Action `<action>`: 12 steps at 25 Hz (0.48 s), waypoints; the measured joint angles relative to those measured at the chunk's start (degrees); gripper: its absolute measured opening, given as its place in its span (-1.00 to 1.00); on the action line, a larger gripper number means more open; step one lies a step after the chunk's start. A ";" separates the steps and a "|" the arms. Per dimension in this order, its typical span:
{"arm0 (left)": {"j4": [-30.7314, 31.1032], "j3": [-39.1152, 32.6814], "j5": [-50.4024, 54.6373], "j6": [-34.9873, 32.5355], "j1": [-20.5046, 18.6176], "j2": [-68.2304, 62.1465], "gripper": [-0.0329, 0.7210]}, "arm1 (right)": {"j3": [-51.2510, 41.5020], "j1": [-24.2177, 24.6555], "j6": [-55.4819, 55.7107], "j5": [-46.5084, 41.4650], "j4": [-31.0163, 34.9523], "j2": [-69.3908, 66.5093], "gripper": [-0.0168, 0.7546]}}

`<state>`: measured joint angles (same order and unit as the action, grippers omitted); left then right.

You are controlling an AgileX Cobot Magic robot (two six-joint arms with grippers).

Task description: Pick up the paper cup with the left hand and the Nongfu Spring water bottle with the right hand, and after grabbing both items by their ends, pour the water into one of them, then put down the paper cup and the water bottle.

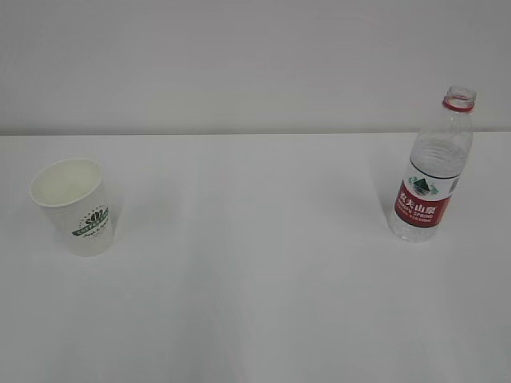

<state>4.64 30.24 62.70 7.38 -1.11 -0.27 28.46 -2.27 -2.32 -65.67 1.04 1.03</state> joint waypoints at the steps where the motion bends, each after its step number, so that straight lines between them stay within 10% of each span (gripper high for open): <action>1: 0.00 0.00 0.00 0.00 0.00 0.00 0.22 | 0.00 0.00 0.00 0.00 0.00 0.00 0.52; 12: 0.00 0.00 0.00 0.00 0.00 0.00 0.13 | 0.00 0.00 0.00 0.00 0.00 0.00 0.52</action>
<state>4.64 30.24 62.70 7.38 -1.11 -0.27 28.46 -2.27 -2.32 -65.67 1.04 1.03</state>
